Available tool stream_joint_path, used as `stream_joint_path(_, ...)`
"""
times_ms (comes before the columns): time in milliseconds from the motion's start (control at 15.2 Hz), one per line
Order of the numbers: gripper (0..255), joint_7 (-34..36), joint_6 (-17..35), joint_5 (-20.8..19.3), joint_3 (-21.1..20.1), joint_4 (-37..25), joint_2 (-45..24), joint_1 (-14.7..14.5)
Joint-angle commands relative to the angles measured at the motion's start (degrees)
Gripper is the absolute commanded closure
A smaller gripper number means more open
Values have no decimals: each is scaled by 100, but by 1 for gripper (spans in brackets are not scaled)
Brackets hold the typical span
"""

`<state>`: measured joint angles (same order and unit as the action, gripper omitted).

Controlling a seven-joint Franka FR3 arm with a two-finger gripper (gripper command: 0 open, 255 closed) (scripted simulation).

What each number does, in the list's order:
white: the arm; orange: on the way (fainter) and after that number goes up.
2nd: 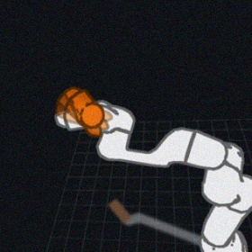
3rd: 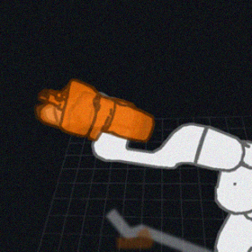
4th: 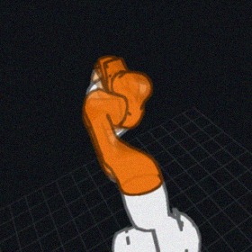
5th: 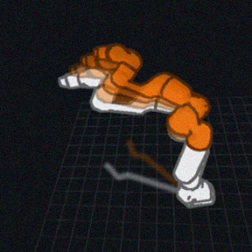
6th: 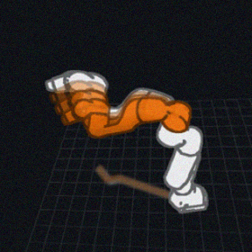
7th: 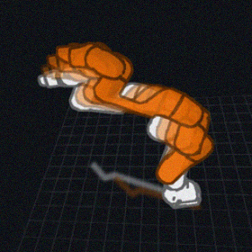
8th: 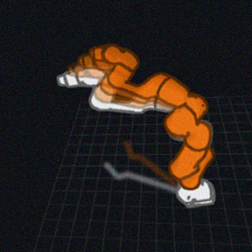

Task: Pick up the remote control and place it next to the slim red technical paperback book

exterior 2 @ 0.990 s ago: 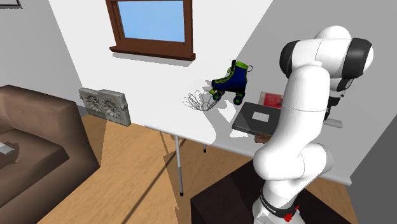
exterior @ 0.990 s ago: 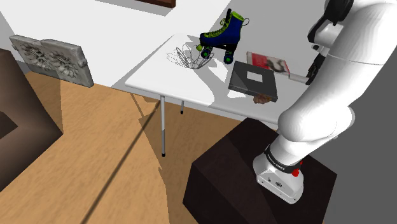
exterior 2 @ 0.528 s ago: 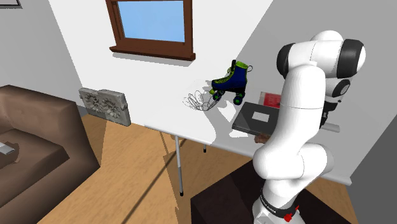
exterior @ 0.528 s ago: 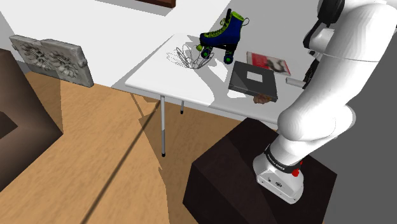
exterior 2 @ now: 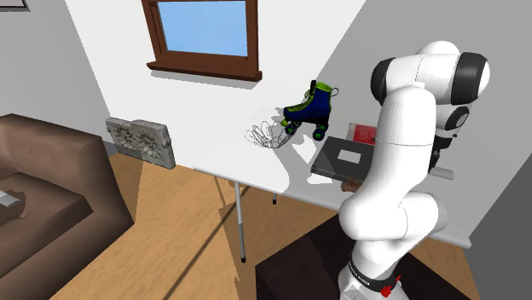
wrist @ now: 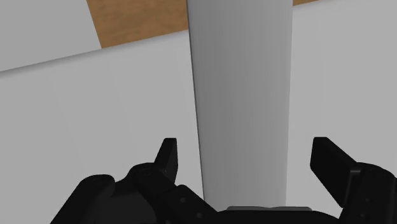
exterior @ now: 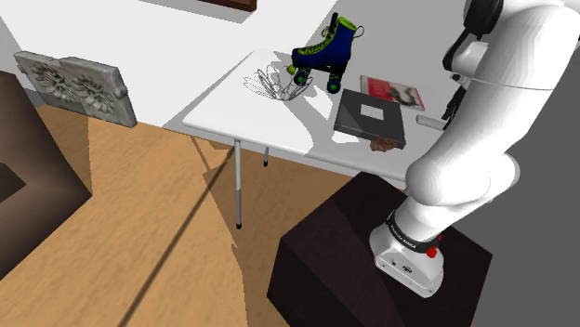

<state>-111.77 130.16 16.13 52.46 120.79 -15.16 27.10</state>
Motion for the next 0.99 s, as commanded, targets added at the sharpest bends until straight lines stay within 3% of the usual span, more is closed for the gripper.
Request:
stream_joint_path(0,0,0,0,0,0,0,0,0)
stream_joint_path(132,0,0,0,0,0,0,0,0)
stream_joint_path(396,0,427,-579,-630,289,-258,567,-288)
stream_joint_path(924,0,427,-578,-630,286,-257,567,-285)
